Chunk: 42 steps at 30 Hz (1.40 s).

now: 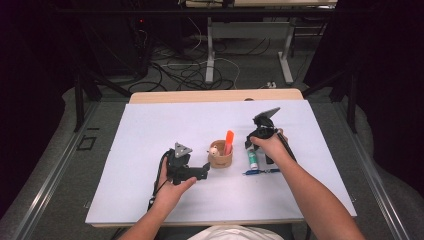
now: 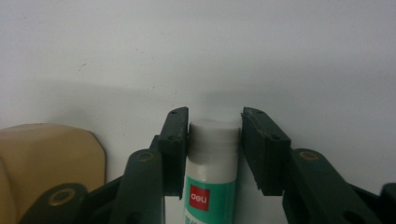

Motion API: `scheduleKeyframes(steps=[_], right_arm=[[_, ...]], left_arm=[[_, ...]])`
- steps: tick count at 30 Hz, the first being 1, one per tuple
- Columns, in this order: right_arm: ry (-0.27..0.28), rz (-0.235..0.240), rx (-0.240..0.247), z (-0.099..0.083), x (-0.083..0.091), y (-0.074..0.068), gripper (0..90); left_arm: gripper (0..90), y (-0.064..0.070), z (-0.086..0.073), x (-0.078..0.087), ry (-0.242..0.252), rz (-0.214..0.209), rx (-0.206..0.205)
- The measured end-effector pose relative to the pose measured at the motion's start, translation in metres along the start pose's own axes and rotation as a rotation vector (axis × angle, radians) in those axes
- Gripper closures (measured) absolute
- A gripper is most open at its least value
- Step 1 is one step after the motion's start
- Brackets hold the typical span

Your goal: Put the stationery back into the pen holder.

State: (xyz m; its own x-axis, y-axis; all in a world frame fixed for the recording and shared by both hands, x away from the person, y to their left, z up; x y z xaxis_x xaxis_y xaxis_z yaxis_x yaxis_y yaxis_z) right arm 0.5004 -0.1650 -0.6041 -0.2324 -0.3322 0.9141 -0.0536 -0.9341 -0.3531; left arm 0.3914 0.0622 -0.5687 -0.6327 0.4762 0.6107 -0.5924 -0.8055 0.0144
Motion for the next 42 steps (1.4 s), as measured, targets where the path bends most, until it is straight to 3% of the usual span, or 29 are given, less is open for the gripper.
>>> scheduleKeyframes(steps=[6,7,18,24,30,33,36,42], right_arm=[[-0.003,0.017,-0.024,0.0,0.0,-0.003,64.4],[-0.014,-0.004,-0.02,-0.001,0.001,-0.001,64.4],[-0.021,0.0,-0.014,-0.001,0.001,0.0,64.9],[-0.01,0.039,-0.022,0.0,0.004,-0.002,65.1],[-0.013,0.036,-0.007,0.0,0.009,-0.001,65.2],[-0.001,0.072,-0.011,0.0,0.011,-0.004,65.3],[-0.01,0.059,0.01,0.0,0.013,-0.002,65.3],[0.021,0.096,0.017,0.002,0.018,-0.007,65.4]], left_arm=[[1.8,0.0,0.0,0.0,0.0,0.0,0.0],[1.8,0.0,0.0,0.0,0.0,0.0,0.002],[1.8,0.0,0.0,0.0,0.0,0.001,0.0],[1.8,0.0,0.0,0.0,0.0,0.001,-0.001],[1.8,0.0,0.0,0.0,0.001,0.0,-0.001],[1.8,0.0,0.0,0.0,0.001,0.001,-0.001],[1.8,0.0,0.0,0.0,0.0,0.001,-0.001],[1.8,0.0,0.0,0.0,0.001,0.002,-0.002]])
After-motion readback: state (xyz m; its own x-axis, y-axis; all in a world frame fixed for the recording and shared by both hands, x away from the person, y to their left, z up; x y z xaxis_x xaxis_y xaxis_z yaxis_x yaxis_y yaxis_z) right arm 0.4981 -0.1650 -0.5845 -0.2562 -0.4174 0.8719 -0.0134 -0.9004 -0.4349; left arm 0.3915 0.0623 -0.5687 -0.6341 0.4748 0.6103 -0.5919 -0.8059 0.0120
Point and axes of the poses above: each handheld gripper's, and its own axes: x roughly backward along the jaws, z roughly out of its top, y roughly to its right, the point moved 8 cm from there along -x, roughly forward along the jaws, and after that the axes turned 8 degrees about -x, right-handed, at the moved point
